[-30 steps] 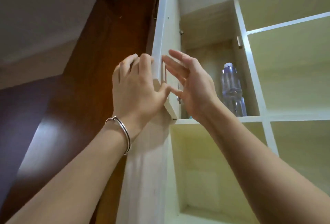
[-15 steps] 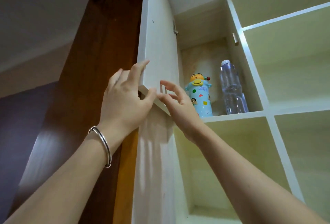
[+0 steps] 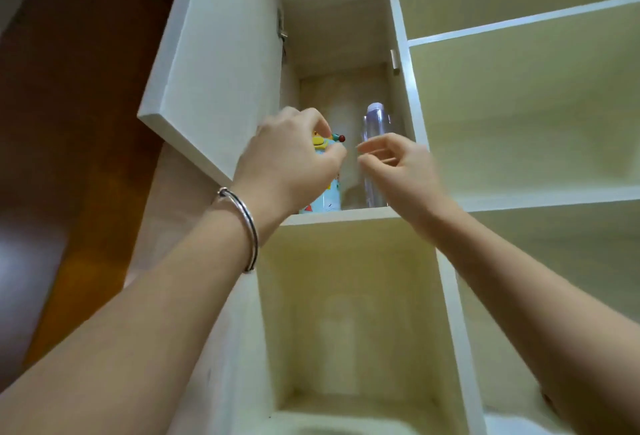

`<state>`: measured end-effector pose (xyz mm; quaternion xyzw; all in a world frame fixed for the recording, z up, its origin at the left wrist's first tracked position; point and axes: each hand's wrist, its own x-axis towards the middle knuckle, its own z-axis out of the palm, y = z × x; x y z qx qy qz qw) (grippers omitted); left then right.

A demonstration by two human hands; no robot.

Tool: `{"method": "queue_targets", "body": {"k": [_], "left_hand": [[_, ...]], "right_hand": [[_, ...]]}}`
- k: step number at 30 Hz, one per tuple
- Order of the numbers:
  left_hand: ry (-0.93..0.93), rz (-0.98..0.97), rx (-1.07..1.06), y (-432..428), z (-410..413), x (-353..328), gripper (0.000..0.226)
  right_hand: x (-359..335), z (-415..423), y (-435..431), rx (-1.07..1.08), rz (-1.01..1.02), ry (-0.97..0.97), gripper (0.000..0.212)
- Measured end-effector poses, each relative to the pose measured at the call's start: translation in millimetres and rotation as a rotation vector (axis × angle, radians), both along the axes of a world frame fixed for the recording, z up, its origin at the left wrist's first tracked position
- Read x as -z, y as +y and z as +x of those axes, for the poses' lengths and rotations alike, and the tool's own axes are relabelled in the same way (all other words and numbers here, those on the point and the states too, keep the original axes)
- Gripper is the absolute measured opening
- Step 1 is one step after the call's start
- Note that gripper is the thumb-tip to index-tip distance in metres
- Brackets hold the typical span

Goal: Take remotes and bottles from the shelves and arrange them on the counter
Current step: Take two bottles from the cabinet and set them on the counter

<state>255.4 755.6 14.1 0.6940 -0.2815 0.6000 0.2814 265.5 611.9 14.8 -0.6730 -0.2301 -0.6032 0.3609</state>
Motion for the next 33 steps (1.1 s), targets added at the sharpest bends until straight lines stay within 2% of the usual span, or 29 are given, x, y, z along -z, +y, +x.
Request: {"method": "queue_targets", "body": {"k": [2, 4, 8, 12, 15, 19, 24, 27, 33], "left_hand": [[0.085, -0.044, 0.057, -16, 17, -12, 0.030], [0.186, -0.050, 0.069, -30, 39, -23, 0.034], [0.389, -0.080, 0.023, -47, 92, -37, 0.060], [0.585, -0.188, 0.104, -50, 130, -55, 0.091], [0.655, -0.235, 0.219, -57, 143, -70, 0.097], [0.680, -0.297, 0.339, -66, 163, -76, 0.096], [0.630, -0.389, 0.421, -66, 172, -71, 0.110], [0.545, -0.458, 0.470, -60, 155, -68, 0.094], [0.258, -0.503, 0.662, -54, 111, -71, 0.077]], "right_hand": [[-8, -9, -18, 0.051, -0.013, -0.025, 0.018], [-15, -15, -33, 0.103, -0.027, -0.026, 0.021], [-25, -14, -58, 0.041, 0.012, 0.035, 0.017], [-31, -1, -61, 0.063, 0.006, 0.114, 0.024], [-37, 7, -53, 0.126, -0.058, 0.160, 0.036], [-44, 17, -39, 0.243, -0.111, 0.180, 0.047], [-45, 21, -36, 0.373, -0.107, 0.166, 0.048], [-48, 25, -33, 0.460, -0.107, 0.153, 0.043], [-65, 50, -23, 0.488, -0.028, 0.256, 0.052]]}}
